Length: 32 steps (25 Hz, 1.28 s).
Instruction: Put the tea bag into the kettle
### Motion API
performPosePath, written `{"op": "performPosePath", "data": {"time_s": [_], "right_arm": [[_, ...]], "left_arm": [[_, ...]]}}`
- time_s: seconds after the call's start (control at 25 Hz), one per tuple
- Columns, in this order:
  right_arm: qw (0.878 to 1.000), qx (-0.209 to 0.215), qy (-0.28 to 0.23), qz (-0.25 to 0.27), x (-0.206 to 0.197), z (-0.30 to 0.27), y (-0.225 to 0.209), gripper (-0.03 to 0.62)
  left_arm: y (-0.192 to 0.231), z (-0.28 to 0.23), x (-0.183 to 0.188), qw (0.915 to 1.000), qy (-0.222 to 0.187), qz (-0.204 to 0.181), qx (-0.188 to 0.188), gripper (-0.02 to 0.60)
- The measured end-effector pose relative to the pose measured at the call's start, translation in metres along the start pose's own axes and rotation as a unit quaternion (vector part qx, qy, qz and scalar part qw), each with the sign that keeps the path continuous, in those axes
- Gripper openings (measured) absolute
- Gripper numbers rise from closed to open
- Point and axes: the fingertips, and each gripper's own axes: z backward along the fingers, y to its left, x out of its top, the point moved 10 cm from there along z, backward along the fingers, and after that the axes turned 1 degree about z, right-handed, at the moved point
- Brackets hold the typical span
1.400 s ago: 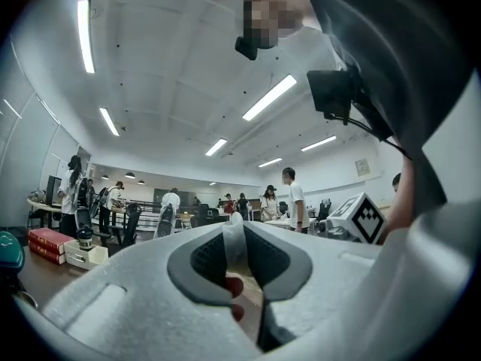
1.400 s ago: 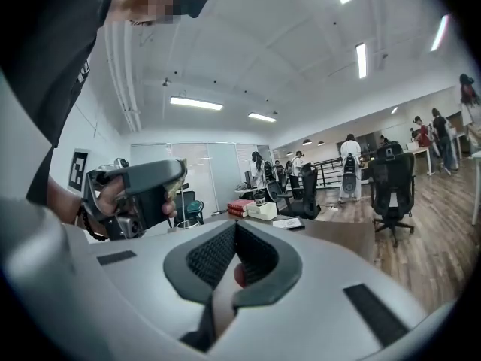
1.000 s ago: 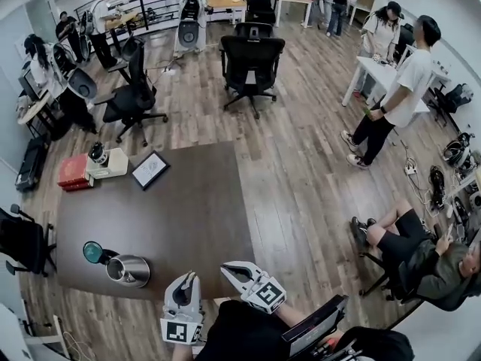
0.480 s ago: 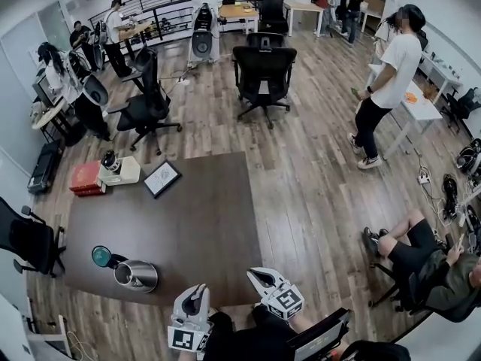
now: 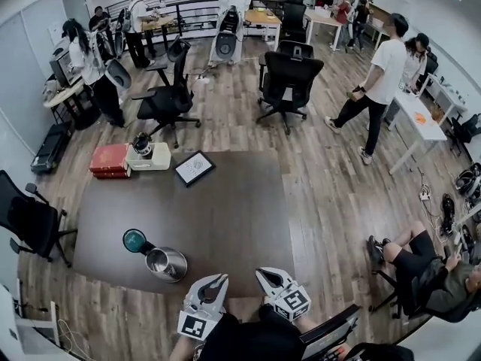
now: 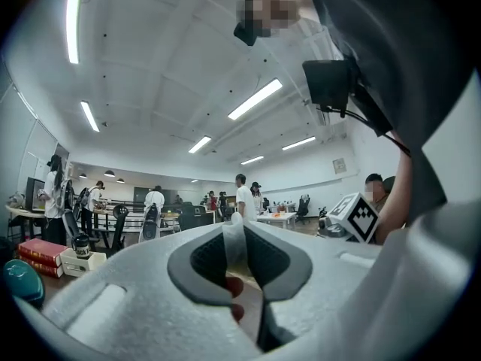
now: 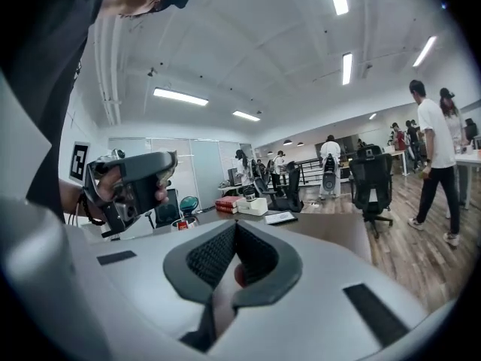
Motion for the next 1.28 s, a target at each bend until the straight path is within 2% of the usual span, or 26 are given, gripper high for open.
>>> {"op": "performPosePath", "data": {"time_s": [0.12,0.2,0.44,0.68,0.92,1.08,1.2,1.28], "right_arm": [[0.999,0.026,0.010,0.020,-0.004,-0.027,0.055,0.006],[0.999,0.030,0.014,0.014,-0.008,-0.040,0.083,0.006],[0.999,0.034,0.033,0.009,-0.013,-0.050,0.127,0.006],[1.000,-0.018,0.022,0.004,-0.008,-0.041,0.109,0.006],[1.000,-0.010,-0.011,-0.023,-0.012,-0.059,0.092,0.006],[0.998,-0.013,-0.022,-0.062,-0.022,-0.074,0.071,0.006],[0.997,-0.012,-0.020,-0.073,-0.025,-0.087,0.063,0.006],[0.997,-0.003,-0.019,-0.069,-0.025,-0.094,0.064,0.006]], "left_arm": [[0.027,0.035,-0.008,0.9998,-0.004,0.018,-0.007,0.038],[0.042,0.053,-0.015,0.9995,0.001,0.030,-0.012,0.038],[0.065,0.082,-0.027,0.9981,0.007,0.042,-0.045,0.038],[0.060,0.069,-0.017,0.9978,0.002,0.034,-0.056,0.038],[0.040,0.057,0.001,0.9987,0.003,0.020,-0.046,0.038],[0.025,0.057,-0.006,0.9989,0.035,0.019,-0.023,0.038],[0.027,0.065,-0.010,0.9993,0.033,0.016,0.003,0.038],[0.031,0.076,-0.013,0.9990,0.028,0.029,0.019,0.038]]}}
